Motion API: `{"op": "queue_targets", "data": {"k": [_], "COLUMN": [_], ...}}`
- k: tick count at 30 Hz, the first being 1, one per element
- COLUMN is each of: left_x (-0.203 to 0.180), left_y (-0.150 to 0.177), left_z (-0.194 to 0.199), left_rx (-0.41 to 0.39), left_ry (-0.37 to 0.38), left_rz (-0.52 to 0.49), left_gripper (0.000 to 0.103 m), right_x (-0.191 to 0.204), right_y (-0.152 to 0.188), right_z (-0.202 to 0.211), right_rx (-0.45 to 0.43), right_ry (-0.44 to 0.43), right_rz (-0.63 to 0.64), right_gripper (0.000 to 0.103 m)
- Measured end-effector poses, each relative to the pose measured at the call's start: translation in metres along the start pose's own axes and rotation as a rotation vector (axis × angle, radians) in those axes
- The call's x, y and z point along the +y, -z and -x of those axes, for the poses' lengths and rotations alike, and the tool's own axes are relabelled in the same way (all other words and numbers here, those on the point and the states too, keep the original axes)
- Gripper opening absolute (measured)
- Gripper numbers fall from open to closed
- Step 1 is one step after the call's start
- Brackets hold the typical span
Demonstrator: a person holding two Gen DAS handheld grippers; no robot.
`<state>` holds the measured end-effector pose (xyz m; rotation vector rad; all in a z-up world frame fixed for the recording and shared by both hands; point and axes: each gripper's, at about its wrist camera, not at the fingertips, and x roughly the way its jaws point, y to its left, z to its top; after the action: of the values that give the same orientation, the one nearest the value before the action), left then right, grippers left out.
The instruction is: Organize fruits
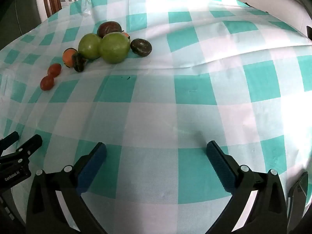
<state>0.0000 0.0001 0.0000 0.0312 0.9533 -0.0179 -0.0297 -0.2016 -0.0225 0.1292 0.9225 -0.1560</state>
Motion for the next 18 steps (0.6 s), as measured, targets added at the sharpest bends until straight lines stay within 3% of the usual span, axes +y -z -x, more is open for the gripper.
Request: {"op": "queue_targets", "data": {"k": [18], "left_x": [-0.0001], "left_y": [0.0], "left_z": [0.0], "left_rx": [0.0], "left_ry": [-0.001], "left_rz": [-0.001], "left_gripper": [0.102], "right_x": [0.0011], "right_y": [-0.0009], "right_z": [0.0021], "right_rx": [0.001], "right_ry": [0.0], "right_rz": [-0.001], "right_gripper": [0.099]}}
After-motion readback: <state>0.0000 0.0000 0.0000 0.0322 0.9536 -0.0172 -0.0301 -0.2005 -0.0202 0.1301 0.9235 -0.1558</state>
